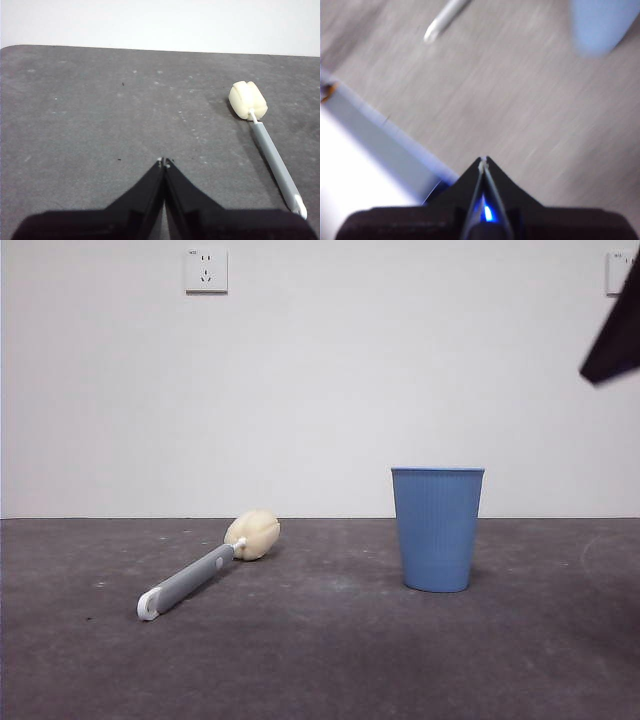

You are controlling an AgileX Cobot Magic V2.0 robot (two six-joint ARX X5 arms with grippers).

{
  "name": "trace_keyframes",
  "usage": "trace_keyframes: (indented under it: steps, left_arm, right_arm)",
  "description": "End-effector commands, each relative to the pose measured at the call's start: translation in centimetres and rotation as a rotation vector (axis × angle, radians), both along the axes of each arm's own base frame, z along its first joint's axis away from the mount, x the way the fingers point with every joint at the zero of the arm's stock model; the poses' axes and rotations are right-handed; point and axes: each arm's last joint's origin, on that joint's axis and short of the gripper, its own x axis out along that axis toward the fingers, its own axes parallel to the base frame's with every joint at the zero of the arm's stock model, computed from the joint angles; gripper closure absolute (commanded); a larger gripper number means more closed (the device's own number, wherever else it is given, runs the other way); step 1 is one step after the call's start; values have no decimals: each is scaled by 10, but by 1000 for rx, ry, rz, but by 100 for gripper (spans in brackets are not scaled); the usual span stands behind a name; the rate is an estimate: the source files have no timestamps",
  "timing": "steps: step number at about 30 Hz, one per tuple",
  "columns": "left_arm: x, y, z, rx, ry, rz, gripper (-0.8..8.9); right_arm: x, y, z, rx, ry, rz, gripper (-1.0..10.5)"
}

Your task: Pick up the cup brush,pick up the cup,insert the brush into the cup,clean the cup,put the cup brush back,put the cup back to the fixed position on the table

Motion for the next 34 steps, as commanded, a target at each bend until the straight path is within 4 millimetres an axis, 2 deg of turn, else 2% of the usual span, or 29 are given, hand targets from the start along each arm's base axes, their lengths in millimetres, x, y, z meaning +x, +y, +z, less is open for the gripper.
trace_keyframes:
  steps: [1, 4, 7, 10, 14, 19, 24, 28, 34]
  left_arm:
    - [0, 0, -4, -5, 11, 3, 816]
    - [0, 0, -4, -5, 11, 2, 816]
    - [0, 0, -4, -5, 11, 3, 816]
    - [0, 0, -4, -5, 11, 3, 816]
    - [0, 0, -4, -5, 11, 3, 816]
    - [0, 0, -4, -5, 11, 3, 816]
    - [0, 0, -4, -5, 11, 3, 816]
    - [0, 0, -4, -5, 11, 3, 816]
    - [0, 0, -4, -5, 11, 3, 816]
  right_arm:
    - [6, -10, 13, 4, -217, -18, 946]
    - [8, -28, 20, 61, -347, -113, 946]
    - [7, -48, 18, 45, -447, -244, 946]
    - [3, -64, 8, 17, -538, -355, 946]
    - [-5, -76, -16, 15, -650, -462, 946]
    - [-7, -81, -55, 46, -715, -528, 946]
    - [-9, -81, -86, 81, -678, -557, 946]
    - [-9, -81, -102, 104, -654, -570, 946]
    - [-12, -81, -111, 111, -612, -582, 946]
